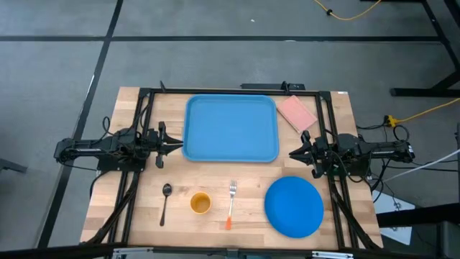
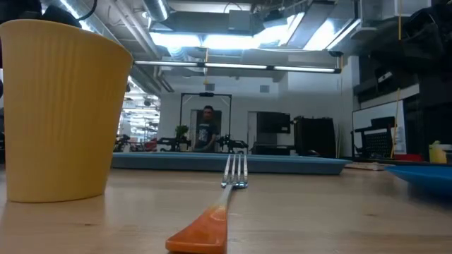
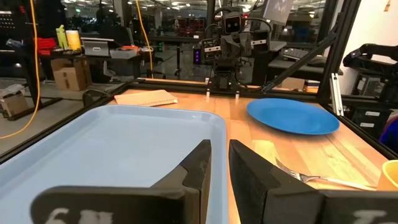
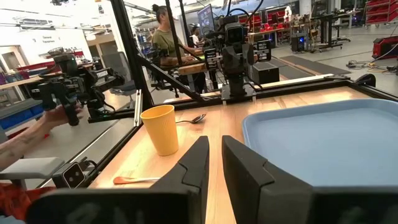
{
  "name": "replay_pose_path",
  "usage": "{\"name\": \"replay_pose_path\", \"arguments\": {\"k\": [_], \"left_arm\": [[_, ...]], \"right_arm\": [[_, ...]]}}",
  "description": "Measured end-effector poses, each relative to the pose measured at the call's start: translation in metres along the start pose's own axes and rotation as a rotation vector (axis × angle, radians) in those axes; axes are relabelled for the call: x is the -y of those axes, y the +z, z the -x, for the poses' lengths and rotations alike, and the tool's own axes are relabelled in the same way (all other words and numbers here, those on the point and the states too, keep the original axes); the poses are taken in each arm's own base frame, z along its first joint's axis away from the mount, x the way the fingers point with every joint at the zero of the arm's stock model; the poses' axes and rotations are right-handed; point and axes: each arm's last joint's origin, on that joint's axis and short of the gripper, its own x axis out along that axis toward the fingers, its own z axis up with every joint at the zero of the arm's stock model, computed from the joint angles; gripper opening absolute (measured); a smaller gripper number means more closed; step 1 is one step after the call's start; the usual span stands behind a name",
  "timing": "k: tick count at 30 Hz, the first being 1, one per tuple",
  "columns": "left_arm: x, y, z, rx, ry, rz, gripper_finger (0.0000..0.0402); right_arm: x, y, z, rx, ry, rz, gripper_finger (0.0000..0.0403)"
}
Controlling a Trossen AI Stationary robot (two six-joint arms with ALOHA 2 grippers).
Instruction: Pick and place plate/cup/fork/spoon on tray
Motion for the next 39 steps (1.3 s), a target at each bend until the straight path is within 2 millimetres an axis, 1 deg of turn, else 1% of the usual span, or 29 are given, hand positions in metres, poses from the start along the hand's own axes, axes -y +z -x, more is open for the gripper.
{"name": "replay_pose_path", "arguments": {"k": [6, 9, 12, 16, 18, 21, 23, 25, 27, 29, 32, 34, 37, 39], "left_arm": [[0.000, 0.001, 0.000, 0.011, 0.000, 0.001, 0.0051], [0.000, 0.006, 0.000, 0.066, -0.005, 0.013, 0.0051], [0.001, 0.013, 0.001, 0.134, -0.008, 0.035, 0.0051], [0.001, 0.024, 0.003, 0.252, -0.014, 0.010, 0.0051], [0.002, 0.032, 0.005, 0.337, -0.018, 0.006, 0.0051], [0.003, 0.043, 0.010, 0.458, -0.052, 0.010, 0.0051], [0.004, 0.048, 0.013, 0.524, -0.091, 0.004, 0.0051], [0.006, 0.053, 0.016, 0.573, -0.148, -0.009, 0.0051], [0.008, 0.057, 0.017, 0.584, -0.205, -0.008, 0.0051], [0.009, 0.061, 0.016, 0.571, -0.222, 0.013, 0.0051], [0.009, 0.064, 0.007, 0.504, -0.221, 0.033, 0.0051], [0.010, 0.067, -0.001, 0.452, -0.217, 0.037, 0.0051], [0.011, 0.077, -0.015, 0.382, -0.222, 0.038, 0.0051], [0.013, 0.085, -0.027, 0.320, -0.243, 0.037, 0.0051]], "right_arm": [[0.000, 0.000, 0.000, 0.001, 0.000, 0.000, 0.0051], [0.000, 0.001, 0.000, 0.009, 0.001, 0.001, 0.0051], [-0.001, 0.006, 0.000, 0.061, 0.011, 0.004, 0.0051], [-0.004, 0.018, 0.002, 0.184, 0.033, 0.014, 0.0051], [-0.004, 0.024, 0.003, 0.254, 0.032, -0.018, 0.0051], [-0.007, 0.035, 0.007, 0.372, 0.075, -0.053, 0.0051], [-0.011, 0.043, 0.010, 0.433, 0.148, -0.027, 0.0051], [-0.015, 0.055, 0.015, 0.477, 0.216, 0.025, 0.0051], [-0.019, 0.068, 0.018, 0.493, 0.235, 0.073, 0.0051], [-0.022, 0.080, 0.018, 0.455, 0.220, 0.110, 0.0051], [-0.025, 0.098, 0.011, 0.319, 0.189, 0.139, 0.0051], [-0.026, 0.109, 0.003, 0.193, 0.162, 0.139, 0.0051], [-0.027, 0.123, -0.007, -0.013, 0.077, 0.126, 0.0051], [-0.027, 0.129, -0.011, -0.156, 0.022, 0.109, 0.0051]]}}
